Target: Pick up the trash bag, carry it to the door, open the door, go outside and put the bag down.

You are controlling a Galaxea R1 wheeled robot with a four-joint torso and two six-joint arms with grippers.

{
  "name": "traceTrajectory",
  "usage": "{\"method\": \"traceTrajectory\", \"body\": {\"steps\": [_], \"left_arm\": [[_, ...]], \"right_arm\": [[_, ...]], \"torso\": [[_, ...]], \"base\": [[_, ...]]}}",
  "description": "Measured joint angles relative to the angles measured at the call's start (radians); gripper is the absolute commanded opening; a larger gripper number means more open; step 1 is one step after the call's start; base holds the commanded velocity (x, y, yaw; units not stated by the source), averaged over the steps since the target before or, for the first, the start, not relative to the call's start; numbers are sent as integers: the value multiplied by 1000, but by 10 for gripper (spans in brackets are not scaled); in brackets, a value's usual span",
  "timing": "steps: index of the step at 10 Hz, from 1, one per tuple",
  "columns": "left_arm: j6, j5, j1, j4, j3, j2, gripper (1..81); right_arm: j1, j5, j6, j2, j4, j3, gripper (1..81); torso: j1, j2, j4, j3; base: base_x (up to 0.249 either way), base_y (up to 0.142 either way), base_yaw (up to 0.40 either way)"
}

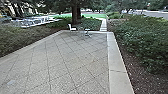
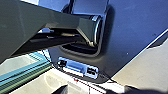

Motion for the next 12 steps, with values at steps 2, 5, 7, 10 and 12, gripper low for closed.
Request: {"method": "traceTrajectory", "body": {"steps": [2, 5, 7, 10, 12], "left_arm": [[58, -40, 57, 3, 0, 23, 811], [87, -76, 107, 6, -1, 39, 811], [104, -148, 155, 7, -4, 59, 811], [107, -243, 195, 7, -4, 88, 811], [107, -331, 208, 7, -4, 89, 811]], "right_arm": [[0, 0, 0, 3, 0, 0, 811], [-3, -1, 0, 4, 0, 0, 811], [-11, 1, 0, 6, 0, 0, 811], [-25, 7, 0, 11, -1, -3, 811], [-33, 17, 0, 18, -4, -15, 811]], "torso": [[0, 0, -66, 0], [0, 0, -87, 37], [-1, -1, -87, 106], [-3, -2, -88, 200], [-2, -3, -88, 215]], "base": [[0, 0, 0], [0, 0, 0], [0, 0, 0], [0, 0, 0], [0, 0, 0]]}}
